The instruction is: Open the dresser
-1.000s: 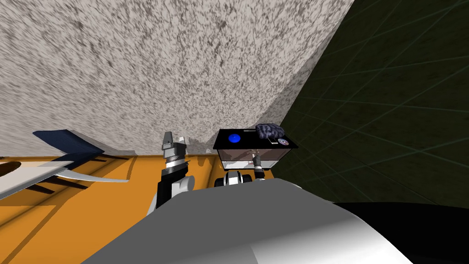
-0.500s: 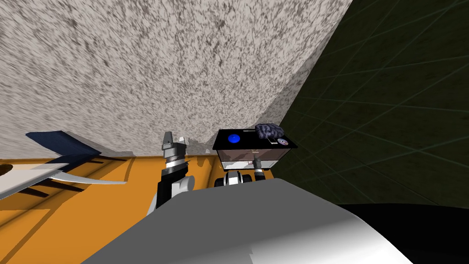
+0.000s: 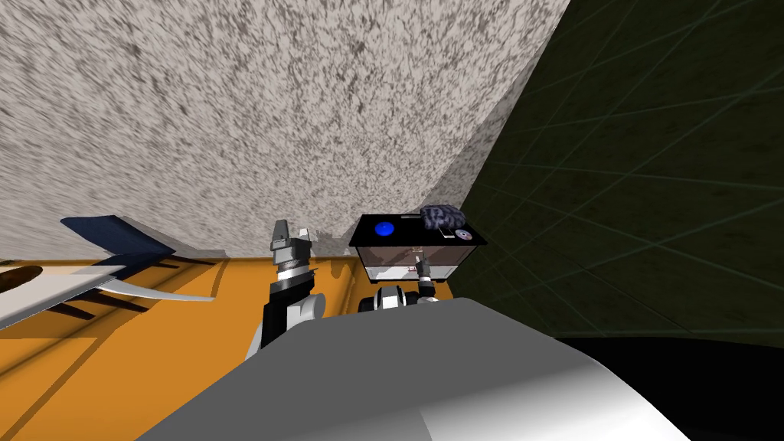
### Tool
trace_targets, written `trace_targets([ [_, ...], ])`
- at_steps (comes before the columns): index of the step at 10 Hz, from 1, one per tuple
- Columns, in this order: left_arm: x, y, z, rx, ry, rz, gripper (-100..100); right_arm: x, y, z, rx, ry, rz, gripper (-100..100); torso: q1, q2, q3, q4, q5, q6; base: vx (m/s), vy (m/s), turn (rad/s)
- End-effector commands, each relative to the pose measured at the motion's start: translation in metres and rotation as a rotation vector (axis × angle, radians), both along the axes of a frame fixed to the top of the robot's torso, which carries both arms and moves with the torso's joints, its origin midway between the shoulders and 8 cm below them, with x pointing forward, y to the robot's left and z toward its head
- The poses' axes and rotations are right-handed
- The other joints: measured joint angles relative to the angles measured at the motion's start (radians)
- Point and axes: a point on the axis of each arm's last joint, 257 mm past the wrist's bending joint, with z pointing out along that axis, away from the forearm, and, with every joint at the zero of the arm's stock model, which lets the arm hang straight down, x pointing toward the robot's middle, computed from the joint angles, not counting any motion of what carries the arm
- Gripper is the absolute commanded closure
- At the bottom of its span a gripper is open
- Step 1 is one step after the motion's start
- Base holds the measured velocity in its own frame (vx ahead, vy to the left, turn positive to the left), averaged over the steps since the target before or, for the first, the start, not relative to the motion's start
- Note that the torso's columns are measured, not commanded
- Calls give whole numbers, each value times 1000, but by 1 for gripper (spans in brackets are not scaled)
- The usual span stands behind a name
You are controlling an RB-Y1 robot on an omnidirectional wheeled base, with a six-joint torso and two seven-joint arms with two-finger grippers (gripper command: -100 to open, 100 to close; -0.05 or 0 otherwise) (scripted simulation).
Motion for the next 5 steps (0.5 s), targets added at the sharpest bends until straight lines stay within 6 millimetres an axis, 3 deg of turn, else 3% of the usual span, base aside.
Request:
trace_targets([
  [1, 0, 0, 0, 0, 0, 0, 0, 3, 5, 4, 28, -6, 6, -100, 0, -1, -1, 0, 0, 0, -12, -32, -5],
  [5, 0, 0, 0, 0, 0, 0, 0, 11, 13, 9, 66, -17, 14, -100, -3, 1, 1, 0, -1, 0, -19, -31, 8],
])
